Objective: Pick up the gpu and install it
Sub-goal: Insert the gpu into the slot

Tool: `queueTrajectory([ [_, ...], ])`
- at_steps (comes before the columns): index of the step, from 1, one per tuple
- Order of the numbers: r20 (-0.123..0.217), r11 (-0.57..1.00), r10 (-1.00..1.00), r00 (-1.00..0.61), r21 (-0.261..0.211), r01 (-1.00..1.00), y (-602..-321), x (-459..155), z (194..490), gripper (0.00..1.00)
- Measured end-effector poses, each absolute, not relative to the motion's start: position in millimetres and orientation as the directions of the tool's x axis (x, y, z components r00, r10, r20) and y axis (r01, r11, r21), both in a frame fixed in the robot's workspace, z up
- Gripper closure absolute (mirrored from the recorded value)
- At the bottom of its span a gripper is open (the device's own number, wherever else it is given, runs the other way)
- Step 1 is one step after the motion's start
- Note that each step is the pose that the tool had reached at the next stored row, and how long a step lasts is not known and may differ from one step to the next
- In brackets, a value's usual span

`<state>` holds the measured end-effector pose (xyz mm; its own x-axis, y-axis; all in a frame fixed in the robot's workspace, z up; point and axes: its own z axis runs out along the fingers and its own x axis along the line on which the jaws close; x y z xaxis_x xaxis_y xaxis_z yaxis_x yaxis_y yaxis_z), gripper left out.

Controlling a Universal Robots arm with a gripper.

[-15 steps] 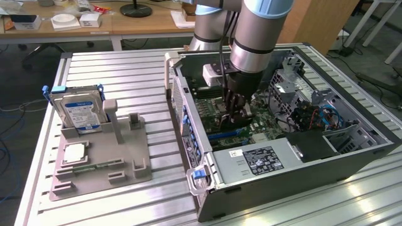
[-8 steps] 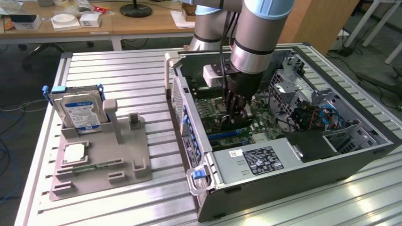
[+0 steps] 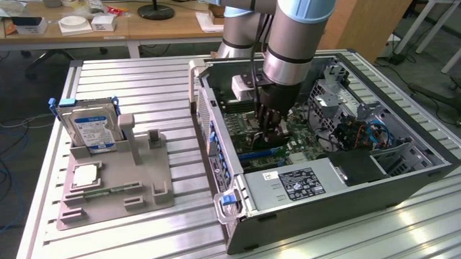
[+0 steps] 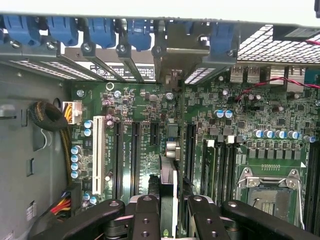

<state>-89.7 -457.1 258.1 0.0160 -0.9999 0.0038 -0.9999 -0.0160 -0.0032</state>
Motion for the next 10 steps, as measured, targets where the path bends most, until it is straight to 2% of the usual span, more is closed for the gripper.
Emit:
queueTrajectory([
  [10, 0.004, -0.016, -1.000, 0.016, -0.003, -1.000, -457.1, -91.3, 254.6, 0.73],
])
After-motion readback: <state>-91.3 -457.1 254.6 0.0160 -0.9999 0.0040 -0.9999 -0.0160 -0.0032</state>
